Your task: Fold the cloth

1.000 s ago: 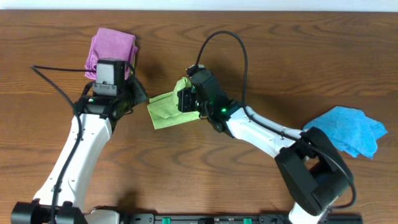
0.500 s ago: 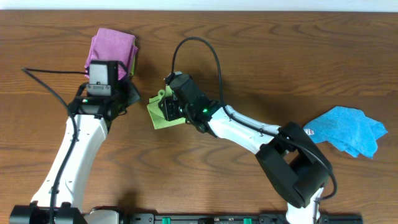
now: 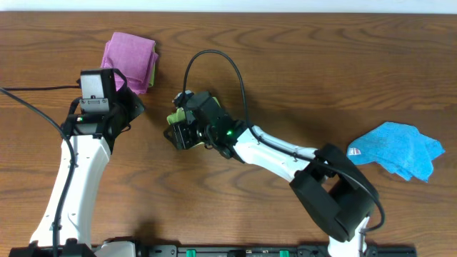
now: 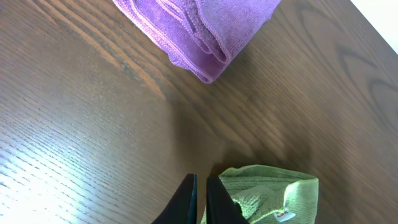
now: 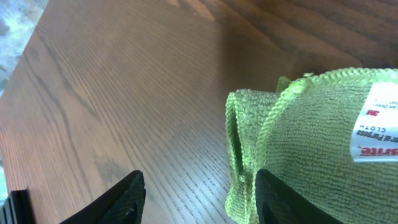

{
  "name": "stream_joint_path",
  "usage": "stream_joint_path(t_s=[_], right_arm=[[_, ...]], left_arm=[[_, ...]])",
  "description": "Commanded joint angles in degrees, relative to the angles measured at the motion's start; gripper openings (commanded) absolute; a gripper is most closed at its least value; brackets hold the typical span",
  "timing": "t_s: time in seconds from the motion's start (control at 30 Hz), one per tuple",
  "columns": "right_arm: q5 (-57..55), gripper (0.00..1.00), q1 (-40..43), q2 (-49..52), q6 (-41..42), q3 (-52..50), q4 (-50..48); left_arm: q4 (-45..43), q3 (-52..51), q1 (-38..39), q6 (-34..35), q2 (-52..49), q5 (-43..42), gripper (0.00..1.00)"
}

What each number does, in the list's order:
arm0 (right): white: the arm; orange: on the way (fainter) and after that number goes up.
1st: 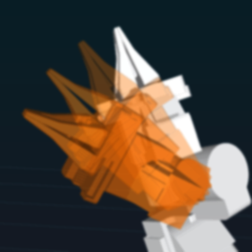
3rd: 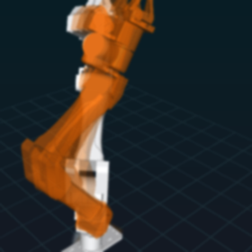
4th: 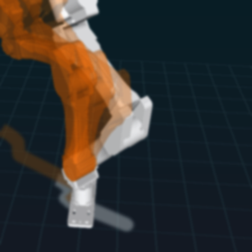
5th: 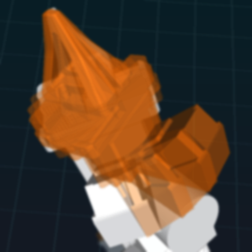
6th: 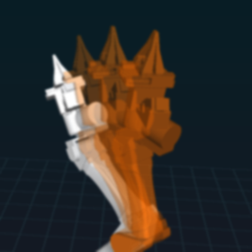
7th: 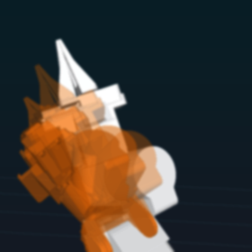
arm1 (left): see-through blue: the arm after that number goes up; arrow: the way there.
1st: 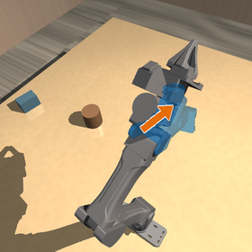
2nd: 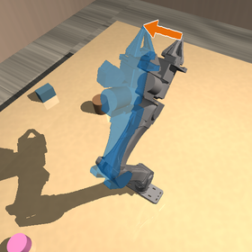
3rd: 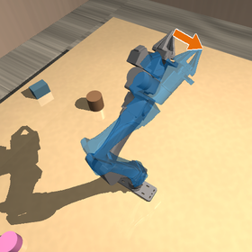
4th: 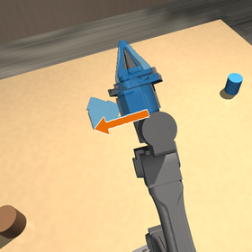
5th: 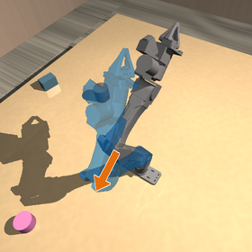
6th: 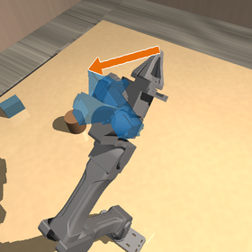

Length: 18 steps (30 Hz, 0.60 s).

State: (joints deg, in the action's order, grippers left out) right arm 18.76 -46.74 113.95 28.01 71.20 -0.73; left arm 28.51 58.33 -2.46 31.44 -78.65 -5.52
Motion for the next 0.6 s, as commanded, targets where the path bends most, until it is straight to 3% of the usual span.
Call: stream_joint_path(t_s=[0.0, 0.07, 0.2, 0.27, 0.3, 0.37, 0.57], right_arm=[[-0.3, 0.57, 1.9, -2.2, -1.2, 1.2, -0.2], [-0.7, 0.58, 3.2, -3.9, -2.0, 1.3, -0.1], [-0.8, 0.6, 5.9, -8.2, -3.8, 1.3, 3.3], [-2.3, 0.66, 7.3, -11.0, -6.0, 1.3, 7.7], [-3.6, 0.74, 8.1, -12.9, -8.0, 1.3, 11.1], [-4.8, 0.98, 9.4, -15.7, -11.7, 1.2, 16.3], [-8.1, 0.99, 14.2, -25.5, -22.0, 1.2, 35.7]], left_arm=[[0.2, 1.3, -0.3, -0.6, 1.1, 1.1, 0.12], [0.2, 1.3, -0.3, -0.6, 1.7, 1.0, 0.18], [1.2, 1.3, -0.3, -0.6, 3.7, 0.9, 0.38], [1.8, 1.3, -0.3, -0.6, 4.9, -0.9, 0.58], [2.4, 1.3, -0.3, -0.6, 5.4, -2.3, 0.77], [3.8, 1.3, -0.3, -0.6, 6.0, -4.1, 0.98], [9.4, 1.3, -0.2, -0.6, 6.0, -9.3, 0.95]])
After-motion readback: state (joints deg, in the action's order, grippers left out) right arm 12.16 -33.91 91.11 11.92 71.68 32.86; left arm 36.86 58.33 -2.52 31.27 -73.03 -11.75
